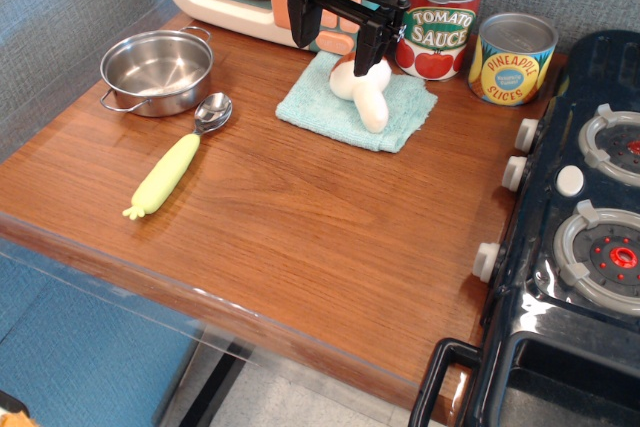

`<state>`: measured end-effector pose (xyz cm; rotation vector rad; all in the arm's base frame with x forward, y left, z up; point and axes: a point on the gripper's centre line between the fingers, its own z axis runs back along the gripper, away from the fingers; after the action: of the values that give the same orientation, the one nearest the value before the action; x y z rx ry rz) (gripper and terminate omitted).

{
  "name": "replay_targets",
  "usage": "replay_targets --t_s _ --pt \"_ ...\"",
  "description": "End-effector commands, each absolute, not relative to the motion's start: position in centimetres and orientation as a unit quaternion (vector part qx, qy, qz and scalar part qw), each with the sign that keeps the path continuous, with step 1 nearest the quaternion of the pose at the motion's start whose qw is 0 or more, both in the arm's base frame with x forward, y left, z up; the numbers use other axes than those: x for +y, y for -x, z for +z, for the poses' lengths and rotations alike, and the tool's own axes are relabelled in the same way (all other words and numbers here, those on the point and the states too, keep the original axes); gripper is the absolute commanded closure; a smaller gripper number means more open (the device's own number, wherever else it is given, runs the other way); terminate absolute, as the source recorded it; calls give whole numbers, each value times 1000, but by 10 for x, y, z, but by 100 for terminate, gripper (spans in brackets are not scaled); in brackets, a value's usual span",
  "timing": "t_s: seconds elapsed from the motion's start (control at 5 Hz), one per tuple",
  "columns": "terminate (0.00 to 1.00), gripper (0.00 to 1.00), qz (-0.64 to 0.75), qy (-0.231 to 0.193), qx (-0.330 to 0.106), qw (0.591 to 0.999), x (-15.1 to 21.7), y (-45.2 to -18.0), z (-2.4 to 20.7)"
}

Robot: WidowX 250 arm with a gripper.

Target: Pick up pot and move it to the right side of the spoon.

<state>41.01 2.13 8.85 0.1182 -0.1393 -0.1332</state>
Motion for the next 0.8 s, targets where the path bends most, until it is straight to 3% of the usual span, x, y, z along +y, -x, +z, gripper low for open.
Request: replay_targets --t_s 0.0,0.4,0.6 --pt "0 0 -66 -59 -69 994 21 -410 89" --pt "0 0 14 -27 -78 997 87 -430 97" --pt "0 0 52 -39 -81 995 128 -433 95"
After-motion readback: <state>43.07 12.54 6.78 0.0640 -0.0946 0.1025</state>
